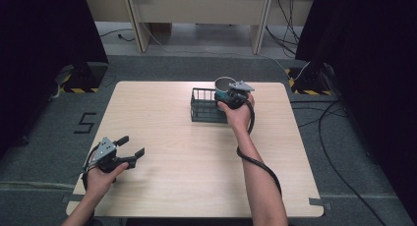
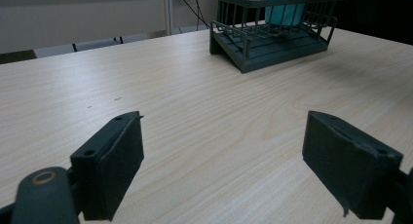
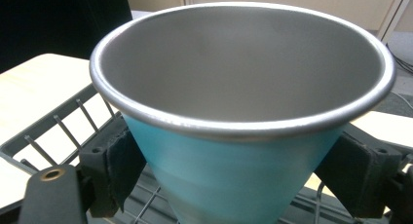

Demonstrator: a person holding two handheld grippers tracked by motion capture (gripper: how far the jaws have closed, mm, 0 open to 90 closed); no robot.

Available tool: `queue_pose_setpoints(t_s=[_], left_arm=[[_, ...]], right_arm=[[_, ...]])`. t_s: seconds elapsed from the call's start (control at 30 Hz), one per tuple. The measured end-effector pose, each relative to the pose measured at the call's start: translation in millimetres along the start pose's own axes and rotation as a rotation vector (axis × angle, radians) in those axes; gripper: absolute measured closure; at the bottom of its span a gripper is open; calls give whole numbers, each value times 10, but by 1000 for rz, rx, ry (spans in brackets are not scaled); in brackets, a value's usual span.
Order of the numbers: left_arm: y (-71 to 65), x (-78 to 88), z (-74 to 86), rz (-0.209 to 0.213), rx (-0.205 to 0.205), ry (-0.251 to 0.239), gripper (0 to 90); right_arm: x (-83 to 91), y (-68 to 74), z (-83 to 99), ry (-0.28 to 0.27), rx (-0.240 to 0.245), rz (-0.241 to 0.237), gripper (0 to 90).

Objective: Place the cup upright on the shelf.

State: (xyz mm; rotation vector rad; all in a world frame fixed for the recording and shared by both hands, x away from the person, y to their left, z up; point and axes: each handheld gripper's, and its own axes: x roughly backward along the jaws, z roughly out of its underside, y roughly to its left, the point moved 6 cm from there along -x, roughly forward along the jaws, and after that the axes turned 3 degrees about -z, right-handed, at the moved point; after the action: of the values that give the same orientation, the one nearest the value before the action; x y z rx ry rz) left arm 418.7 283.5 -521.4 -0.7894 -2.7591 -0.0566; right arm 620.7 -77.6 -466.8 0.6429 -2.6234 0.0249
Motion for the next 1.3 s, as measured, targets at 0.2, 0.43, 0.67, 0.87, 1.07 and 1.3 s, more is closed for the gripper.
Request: queue_pose_setpoints(t_s=[0.2,0.43,0.67,0.87,1.07,1.3], left_arm=[[0,1,-1,1,1,-1,146],[-3,-4,2,2,0,1,146],[-5,-12,5,3,0,4,146],[-4,-12,5,2,1,3,146],[-6,-14,6,2,-1,4,146],[-7,-16,7,2,-1,5,146]], right_arm=[[-18,11,23,14,8,3,174],[-10,17,22,15,9,-2,155],[21,26,15,10,3,0,153],[56,26,19,6,3,-2,154],[126,31,15,4,-1,-4,155],[216,44,7,-4,0,-9,155]])
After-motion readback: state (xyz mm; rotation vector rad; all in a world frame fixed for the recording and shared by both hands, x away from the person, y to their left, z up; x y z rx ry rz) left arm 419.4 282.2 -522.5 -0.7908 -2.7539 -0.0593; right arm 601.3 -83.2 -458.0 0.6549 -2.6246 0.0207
